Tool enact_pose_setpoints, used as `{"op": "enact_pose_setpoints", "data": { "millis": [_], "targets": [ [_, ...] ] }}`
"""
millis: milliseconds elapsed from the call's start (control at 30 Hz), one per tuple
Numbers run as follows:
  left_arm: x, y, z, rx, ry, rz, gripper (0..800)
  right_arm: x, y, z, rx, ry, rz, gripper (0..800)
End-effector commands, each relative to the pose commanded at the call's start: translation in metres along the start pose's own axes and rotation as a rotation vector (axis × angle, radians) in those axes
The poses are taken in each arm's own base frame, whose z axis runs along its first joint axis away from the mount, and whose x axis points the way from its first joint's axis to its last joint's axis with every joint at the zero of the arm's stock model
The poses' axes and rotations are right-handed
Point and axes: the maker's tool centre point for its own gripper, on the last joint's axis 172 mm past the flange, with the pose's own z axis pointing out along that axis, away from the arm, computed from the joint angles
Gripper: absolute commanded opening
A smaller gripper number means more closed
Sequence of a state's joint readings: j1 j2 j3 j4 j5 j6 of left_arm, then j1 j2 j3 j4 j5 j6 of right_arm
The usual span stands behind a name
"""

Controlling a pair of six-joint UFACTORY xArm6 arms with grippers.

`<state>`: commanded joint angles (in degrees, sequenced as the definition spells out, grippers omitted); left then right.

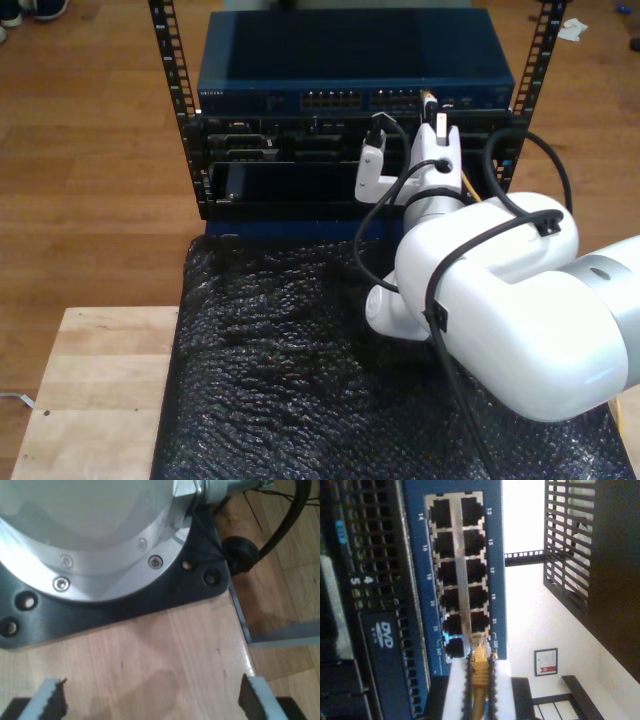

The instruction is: Grab the cable and plug it in

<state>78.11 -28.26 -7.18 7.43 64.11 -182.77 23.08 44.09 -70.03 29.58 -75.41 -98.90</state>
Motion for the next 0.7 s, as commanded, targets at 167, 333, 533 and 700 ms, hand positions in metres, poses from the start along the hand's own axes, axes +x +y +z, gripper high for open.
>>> {"op": "enact_pose_setpoints", "data": {
  "millis": [167, 333, 533, 700],
  "targets": [
    [-0.001, 0.0, -0.001, 0.0, -0.002, 0.0, 800, 0.003, -0.001, 0.006, -0.003, 0.003, 0.007, 0],
    [0.0, 0.0, 0.0, 0.0, 0.0, 0.0, 800, 0.003, -0.006, 0.008, 0.01, 0.003, 0.005, 0],
    [0.0, 0.0, 0.0, 0.0, 0.0, 0.0, 800, -0.001, -0.007, 0.006, 0.016, 0.0, 0.006, 107],
    [0.0, 0.0, 0.0, 0.0, 0.0, 0.0, 800, 0.002, 0.013, -0.004, 0.019, 0.012, 0.009, 232]
  ]
}}
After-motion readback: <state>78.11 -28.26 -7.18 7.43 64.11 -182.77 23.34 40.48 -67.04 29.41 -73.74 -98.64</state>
